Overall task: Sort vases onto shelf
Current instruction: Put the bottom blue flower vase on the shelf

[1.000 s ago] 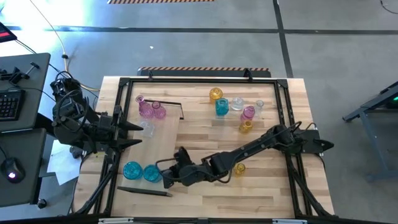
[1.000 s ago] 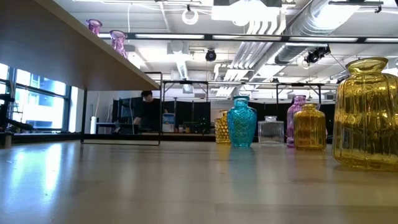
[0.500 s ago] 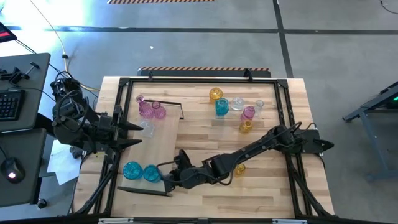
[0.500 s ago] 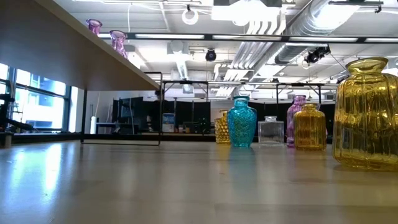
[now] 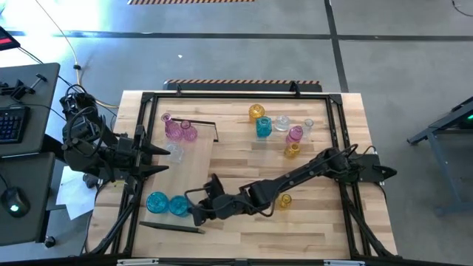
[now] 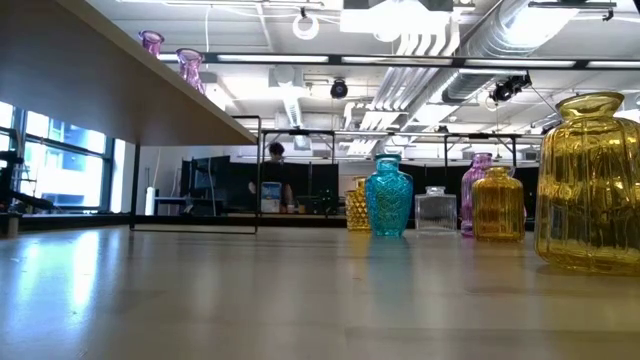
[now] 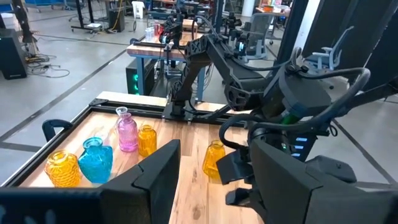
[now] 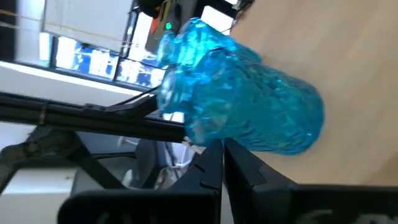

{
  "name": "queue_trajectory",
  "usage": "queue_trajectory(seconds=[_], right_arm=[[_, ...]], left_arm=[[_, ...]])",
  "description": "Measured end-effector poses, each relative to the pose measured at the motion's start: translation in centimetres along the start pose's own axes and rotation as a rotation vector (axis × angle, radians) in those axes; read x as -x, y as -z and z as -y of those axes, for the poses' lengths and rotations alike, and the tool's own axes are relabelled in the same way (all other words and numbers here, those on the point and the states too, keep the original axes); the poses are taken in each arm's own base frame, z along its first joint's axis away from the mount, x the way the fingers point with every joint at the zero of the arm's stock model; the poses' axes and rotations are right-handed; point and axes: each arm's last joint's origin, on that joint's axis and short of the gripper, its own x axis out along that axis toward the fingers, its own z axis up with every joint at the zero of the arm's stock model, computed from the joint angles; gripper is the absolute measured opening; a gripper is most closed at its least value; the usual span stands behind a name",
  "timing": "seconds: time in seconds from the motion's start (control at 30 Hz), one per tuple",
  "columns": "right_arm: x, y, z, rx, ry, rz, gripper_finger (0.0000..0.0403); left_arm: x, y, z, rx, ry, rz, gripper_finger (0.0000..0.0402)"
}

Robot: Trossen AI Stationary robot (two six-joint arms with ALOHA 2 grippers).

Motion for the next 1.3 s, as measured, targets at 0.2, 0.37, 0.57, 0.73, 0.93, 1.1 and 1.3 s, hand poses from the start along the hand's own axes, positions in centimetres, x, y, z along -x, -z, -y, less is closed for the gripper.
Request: queue_trajectory(seconds=[0.2,0.37,0.57,0.73,0.93,1.1,1.3], right_arm=[[-0.50,0.06,0.38,0.005,-0.002,0.011,0.0000],[-0.61,-0.33,0.35,0.007,-0.016,-0.003,0.0000],[-0.67,-0.53,0.31,0.014,-0.025,-0.006,0.0000],[-0.73,-0.67,0.30,0.020,-0.035,-0.025,0.0000],[-0.62,-0.37,0.37,0.026,-0.015,-0.001,0.0000],[-0.50,0.01,0.54,0.020,0.018,0.027,0.0000],[-0.64,-0.35,0.61,0.017,0.009,-0.003,0.0000]], left_arm=[[0.00,0.00,0.00,0.003,0.000,0.000,0.0186],[0.00,0.00,0.00,0.003,0.000,0.000,0.0186],[0.00,0.00,0.00,0.004,0.000,0.000,0.0186],[0.00,0.00,0.00,0.004,0.000,0.000,0.0186],[0.00,-0.01,0.00,0.005,0.001,0.000,0.0186],[0.00,-0.01,0.00,0.013,0.001,0.000,0.0186],[0.00,-0.01,0.00,0.013,0.001,0.000,0.0186]])
